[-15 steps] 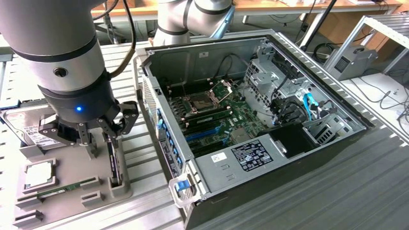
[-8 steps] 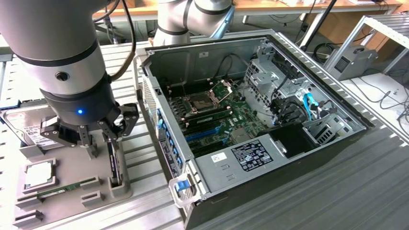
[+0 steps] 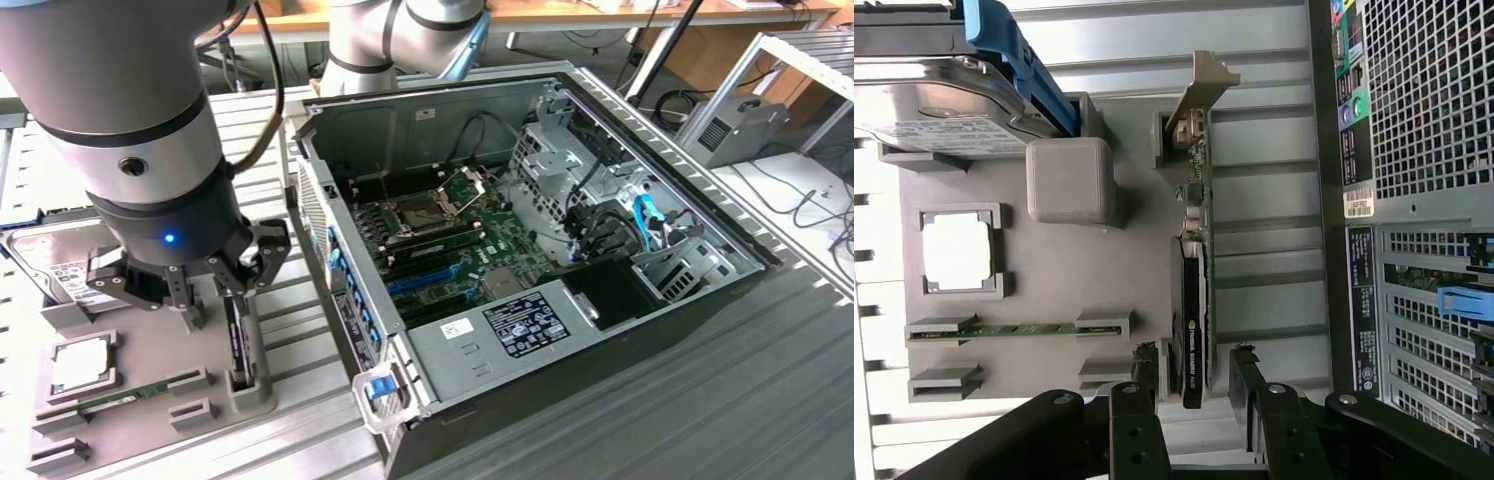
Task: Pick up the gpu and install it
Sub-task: 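Pick up the gpu and move the gpu toward the slot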
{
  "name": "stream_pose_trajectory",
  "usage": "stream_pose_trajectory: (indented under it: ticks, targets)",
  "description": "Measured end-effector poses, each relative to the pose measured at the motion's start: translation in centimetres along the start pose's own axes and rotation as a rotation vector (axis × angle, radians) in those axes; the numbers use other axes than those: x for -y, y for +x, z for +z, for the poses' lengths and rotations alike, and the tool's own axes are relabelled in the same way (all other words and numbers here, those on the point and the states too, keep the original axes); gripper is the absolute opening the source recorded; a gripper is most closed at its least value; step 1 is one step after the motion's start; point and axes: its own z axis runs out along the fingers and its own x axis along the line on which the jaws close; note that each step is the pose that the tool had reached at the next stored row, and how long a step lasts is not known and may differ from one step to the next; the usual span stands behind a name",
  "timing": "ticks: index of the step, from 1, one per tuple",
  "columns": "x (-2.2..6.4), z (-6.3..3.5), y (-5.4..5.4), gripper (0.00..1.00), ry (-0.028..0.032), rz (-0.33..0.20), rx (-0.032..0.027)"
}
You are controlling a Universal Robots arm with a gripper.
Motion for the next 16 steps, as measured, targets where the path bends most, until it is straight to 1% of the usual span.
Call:
stream_pose_trajectory:
  ticks: [16]
  targets:
    - [0.13, 1.06, 0.0, 0.42, 0.0001, 0.0, 0.0]
